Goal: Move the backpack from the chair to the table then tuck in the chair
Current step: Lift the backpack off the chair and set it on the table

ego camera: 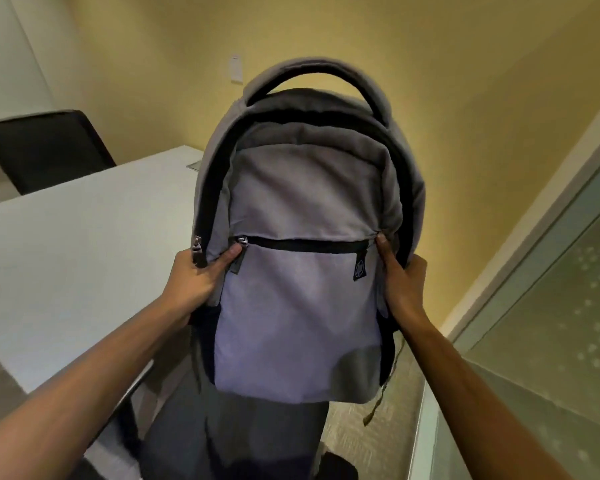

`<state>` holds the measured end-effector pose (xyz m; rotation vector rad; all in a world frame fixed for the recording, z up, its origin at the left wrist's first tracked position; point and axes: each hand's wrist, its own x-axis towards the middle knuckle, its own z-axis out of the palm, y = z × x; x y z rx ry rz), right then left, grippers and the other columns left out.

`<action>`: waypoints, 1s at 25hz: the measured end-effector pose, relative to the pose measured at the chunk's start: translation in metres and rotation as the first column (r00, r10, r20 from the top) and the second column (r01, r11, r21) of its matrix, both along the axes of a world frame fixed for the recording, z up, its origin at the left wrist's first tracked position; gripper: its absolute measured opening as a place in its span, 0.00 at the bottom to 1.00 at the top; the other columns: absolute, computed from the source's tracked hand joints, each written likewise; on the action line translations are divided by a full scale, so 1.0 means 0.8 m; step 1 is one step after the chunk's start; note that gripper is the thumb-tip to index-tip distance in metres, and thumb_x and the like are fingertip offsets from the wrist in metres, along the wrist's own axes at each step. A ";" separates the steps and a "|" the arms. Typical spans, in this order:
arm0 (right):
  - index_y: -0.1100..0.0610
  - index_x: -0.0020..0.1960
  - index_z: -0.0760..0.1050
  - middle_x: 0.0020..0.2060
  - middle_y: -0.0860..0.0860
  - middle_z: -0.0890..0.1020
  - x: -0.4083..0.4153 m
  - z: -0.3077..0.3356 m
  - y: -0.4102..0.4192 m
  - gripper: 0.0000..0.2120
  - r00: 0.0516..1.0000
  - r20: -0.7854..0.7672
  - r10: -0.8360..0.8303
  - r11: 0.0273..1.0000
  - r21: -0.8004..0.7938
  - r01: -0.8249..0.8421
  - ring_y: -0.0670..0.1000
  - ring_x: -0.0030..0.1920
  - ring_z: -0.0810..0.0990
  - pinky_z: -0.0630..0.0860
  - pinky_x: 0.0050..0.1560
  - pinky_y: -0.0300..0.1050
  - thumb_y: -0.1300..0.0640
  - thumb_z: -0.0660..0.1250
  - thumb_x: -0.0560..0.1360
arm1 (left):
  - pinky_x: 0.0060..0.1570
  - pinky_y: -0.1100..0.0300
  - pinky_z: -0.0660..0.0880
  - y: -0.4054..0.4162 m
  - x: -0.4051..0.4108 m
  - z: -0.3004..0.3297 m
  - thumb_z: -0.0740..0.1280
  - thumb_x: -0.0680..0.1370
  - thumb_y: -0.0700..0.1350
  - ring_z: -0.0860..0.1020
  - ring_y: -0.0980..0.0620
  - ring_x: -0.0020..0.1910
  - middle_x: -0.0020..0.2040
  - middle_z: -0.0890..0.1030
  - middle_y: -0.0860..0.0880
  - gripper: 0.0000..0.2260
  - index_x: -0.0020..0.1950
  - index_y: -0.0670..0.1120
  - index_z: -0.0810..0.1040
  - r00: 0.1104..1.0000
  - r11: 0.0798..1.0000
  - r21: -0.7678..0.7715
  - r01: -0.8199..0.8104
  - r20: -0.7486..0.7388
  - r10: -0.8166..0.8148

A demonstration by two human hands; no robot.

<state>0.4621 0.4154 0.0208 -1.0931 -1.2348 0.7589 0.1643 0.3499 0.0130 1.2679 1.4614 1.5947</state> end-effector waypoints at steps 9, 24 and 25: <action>0.66 0.35 0.78 0.30 0.54 0.83 -0.004 0.034 0.075 0.21 0.991 -0.002 0.130 0.991 -0.027 -0.130 0.43 0.28 0.79 0.74 0.28 0.40 0.47 0.71 0.74 | 0.36 0.64 0.77 0.016 0.015 0.025 0.72 0.63 0.68 0.84 0.56 0.39 0.37 0.87 0.53 0.19 0.40 0.54 0.84 0.980 0.980 0.009 -0.196 0.035 0.196; 0.69 0.30 0.72 0.27 0.58 0.79 -0.001 -0.029 0.310 0.29 0.921 -0.132 0.367 0.923 -0.073 -0.378 0.49 0.28 0.74 0.70 0.28 0.45 0.43 0.72 0.70 | 0.38 0.67 0.76 0.209 0.060 -0.013 0.73 0.63 0.66 0.82 0.65 0.38 0.37 0.84 0.66 0.10 0.38 0.63 0.83 0.843 0.846 0.000 -0.534 0.075 0.532; 0.68 0.30 0.72 0.27 0.58 0.79 0.002 -0.028 0.329 0.28 0.909 -0.145 0.391 0.911 -0.080 -0.405 0.49 0.29 0.74 0.71 0.29 0.45 0.43 0.73 0.70 | 0.36 0.69 0.76 0.227 0.066 -0.014 0.74 0.62 0.67 0.82 0.66 0.38 0.37 0.84 0.66 0.11 0.37 0.62 0.83 0.826 0.829 0.002 -0.559 0.088 0.556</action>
